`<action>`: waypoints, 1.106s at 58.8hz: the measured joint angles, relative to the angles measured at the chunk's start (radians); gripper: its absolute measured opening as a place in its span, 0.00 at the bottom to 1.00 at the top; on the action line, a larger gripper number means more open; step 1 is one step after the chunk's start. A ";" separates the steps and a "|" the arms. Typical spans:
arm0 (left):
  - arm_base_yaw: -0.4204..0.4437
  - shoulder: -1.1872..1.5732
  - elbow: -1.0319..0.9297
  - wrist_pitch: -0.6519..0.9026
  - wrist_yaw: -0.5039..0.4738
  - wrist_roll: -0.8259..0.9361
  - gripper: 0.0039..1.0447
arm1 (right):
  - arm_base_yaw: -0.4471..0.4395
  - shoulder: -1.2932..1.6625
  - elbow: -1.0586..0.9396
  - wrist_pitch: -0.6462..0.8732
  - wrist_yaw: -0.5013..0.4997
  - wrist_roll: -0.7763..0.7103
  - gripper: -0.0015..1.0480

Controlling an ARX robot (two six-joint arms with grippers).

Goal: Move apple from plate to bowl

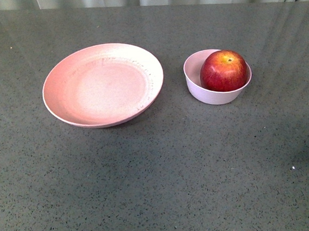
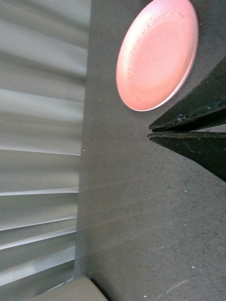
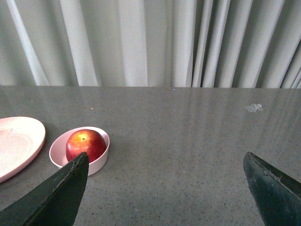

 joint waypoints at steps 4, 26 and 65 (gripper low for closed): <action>0.000 -0.032 0.000 -0.012 0.000 0.000 0.01 | 0.000 0.000 0.000 0.000 0.000 0.000 0.91; 0.000 -0.034 0.000 -0.018 0.000 0.000 0.01 | 0.000 0.000 0.000 0.000 0.000 0.000 0.91; 0.000 -0.034 0.000 -0.018 0.000 0.000 0.92 | 0.000 0.000 0.000 0.000 0.000 0.000 0.91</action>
